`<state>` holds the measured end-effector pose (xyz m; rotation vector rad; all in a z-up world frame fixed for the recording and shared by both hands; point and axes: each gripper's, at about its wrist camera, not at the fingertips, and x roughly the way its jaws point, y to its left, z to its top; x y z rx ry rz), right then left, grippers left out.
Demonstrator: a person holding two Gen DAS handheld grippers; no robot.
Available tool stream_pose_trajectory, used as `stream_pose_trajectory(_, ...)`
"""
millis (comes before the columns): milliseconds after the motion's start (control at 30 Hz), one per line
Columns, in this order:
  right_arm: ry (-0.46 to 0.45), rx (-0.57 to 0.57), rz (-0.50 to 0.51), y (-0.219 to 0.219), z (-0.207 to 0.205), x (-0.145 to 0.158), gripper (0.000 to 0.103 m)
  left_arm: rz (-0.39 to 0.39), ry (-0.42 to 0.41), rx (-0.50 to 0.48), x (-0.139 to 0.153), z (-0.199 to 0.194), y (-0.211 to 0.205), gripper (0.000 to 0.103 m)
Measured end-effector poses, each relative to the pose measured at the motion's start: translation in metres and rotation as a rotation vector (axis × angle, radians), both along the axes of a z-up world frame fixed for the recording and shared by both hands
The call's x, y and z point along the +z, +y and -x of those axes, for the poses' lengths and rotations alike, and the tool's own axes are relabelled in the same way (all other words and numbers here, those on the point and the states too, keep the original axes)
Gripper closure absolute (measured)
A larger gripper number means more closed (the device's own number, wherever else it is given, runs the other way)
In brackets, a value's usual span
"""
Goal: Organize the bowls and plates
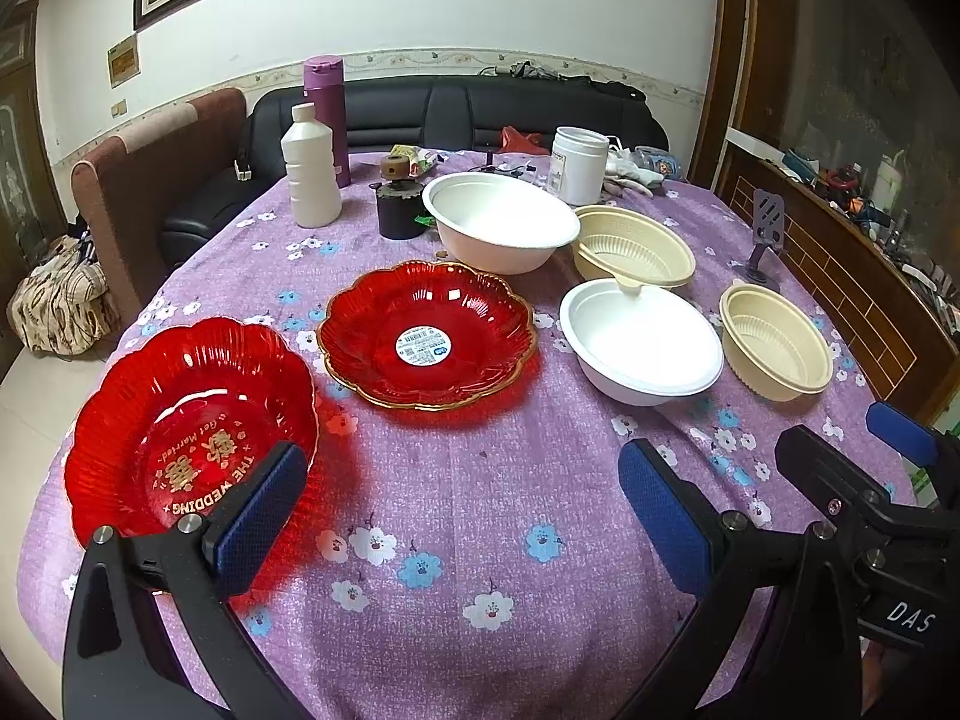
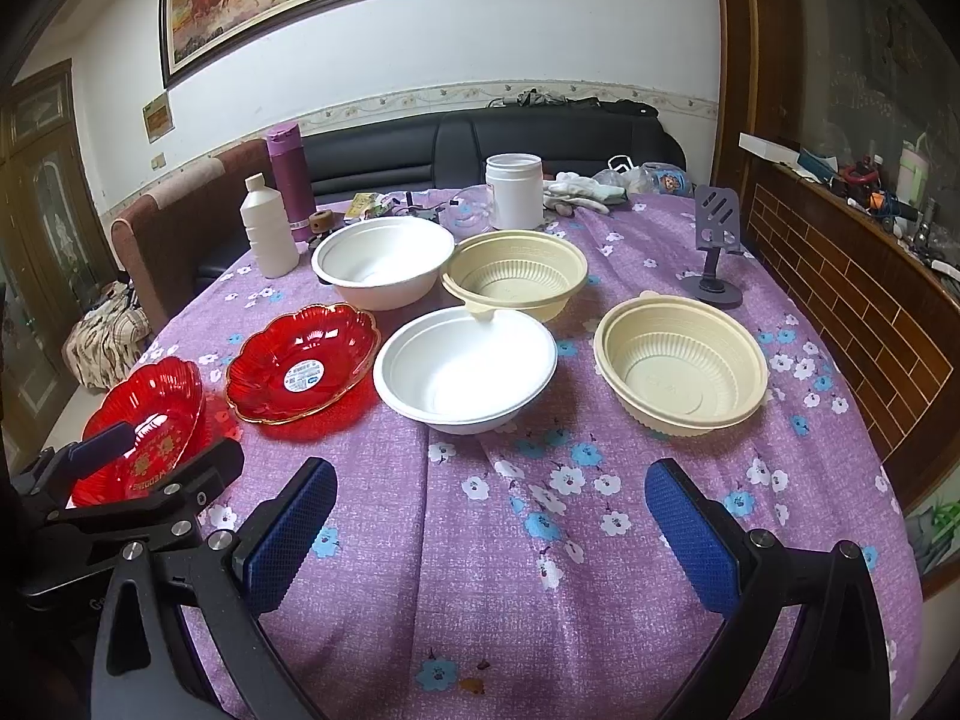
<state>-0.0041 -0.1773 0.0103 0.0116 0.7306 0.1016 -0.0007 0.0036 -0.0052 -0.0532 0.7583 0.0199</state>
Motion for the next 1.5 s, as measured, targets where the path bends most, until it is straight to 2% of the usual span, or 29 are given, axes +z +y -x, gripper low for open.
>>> stream_pose_trajectory(1067, 0.001, -0.003, -0.007, -0.0047, 0.0006, -0.001, 0.0, 0.005, 0.013, -0.015, -0.0044, -0.0022, -0.0034, 0.0)
stream_pose_trajectory(1500, 0.001, -0.002, -0.01, -0.0057, 0.0002, -0.001, 0.0, -0.018, 0.008, -0.007, -0.003, -0.0039, -0.0058, 0.0)
